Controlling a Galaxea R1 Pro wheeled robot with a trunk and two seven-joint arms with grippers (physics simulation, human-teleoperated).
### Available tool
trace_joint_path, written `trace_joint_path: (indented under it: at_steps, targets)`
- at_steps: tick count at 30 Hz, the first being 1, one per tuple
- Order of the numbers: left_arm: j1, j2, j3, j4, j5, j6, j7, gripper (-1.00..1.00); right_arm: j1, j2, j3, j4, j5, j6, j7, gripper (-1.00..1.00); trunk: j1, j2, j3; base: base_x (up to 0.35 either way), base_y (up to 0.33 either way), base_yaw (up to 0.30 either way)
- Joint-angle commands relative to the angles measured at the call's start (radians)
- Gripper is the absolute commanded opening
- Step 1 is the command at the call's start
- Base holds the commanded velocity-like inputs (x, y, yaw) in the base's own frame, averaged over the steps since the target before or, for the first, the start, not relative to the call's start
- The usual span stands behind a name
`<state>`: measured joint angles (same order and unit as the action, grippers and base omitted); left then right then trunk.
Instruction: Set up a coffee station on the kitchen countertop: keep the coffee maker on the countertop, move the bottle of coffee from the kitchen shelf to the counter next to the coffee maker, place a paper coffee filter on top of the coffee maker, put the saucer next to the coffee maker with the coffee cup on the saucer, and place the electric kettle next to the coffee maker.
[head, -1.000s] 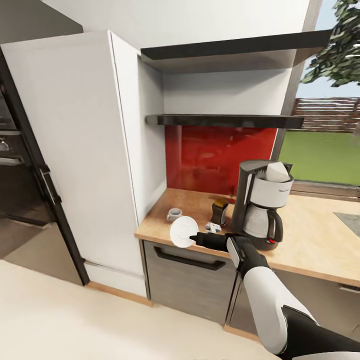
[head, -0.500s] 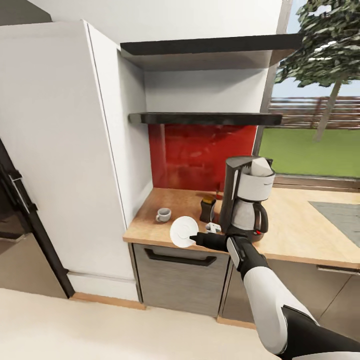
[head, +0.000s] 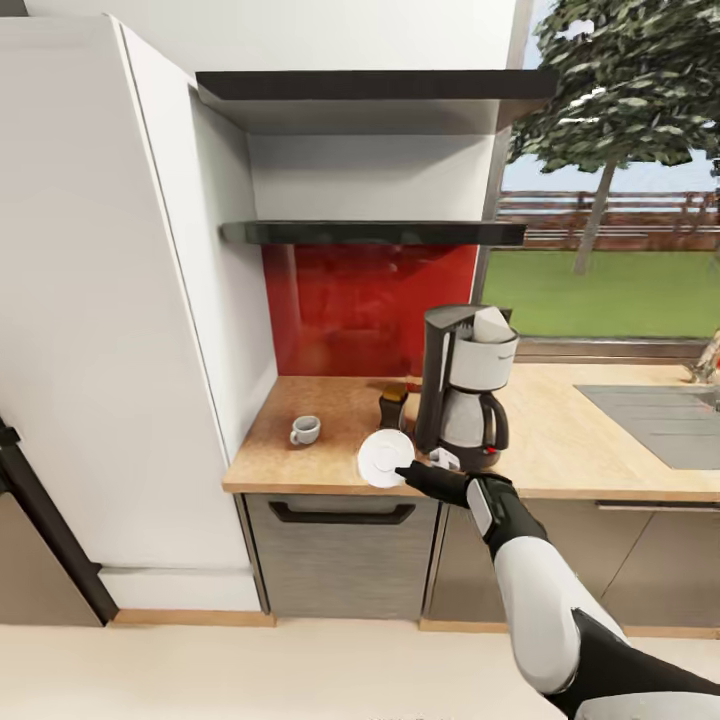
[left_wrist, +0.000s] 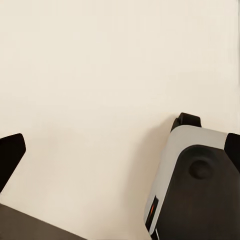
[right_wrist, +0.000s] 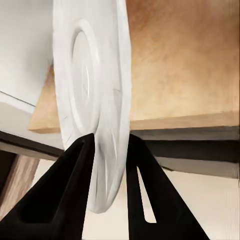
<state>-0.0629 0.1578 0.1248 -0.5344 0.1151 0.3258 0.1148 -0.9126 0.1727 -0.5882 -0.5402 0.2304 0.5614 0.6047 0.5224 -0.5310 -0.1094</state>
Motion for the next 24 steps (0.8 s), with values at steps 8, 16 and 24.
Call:
trace_joint_path:
  at_steps: [8, 16, 24]
  targets:
    - [0.000, 0.000, -0.001, -0.002, 0.011, 0.006, 0.006, 1.00, -0.002, 0.002, -0.170, 0.002, 0.006, 0.006, -0.092, -1.00, 0.000, -0.002, -0.006, 0.000, 0.001, -0.146]
    - [0.000, 0.000, -0.001, -0.002, 0.009, 0.006, 0.015, 1.00, -0.002, 0.002, -0.174, 0.088, 0.005, 0.006, -0.095, -1.00, 0.000, -0.002, -0.006, 0.000, 0.000, -0.005]
    - [0.000, 0.002, -0.002, -0.001, 0.008, 0.009, 0.018, 1.00, -0.002, 0.002, -0.176, 0.103, 0.007, 0.006, -0.097, -1.00, 0.000, -0.002, -0.006, 0.001, 0.000, 0.000]
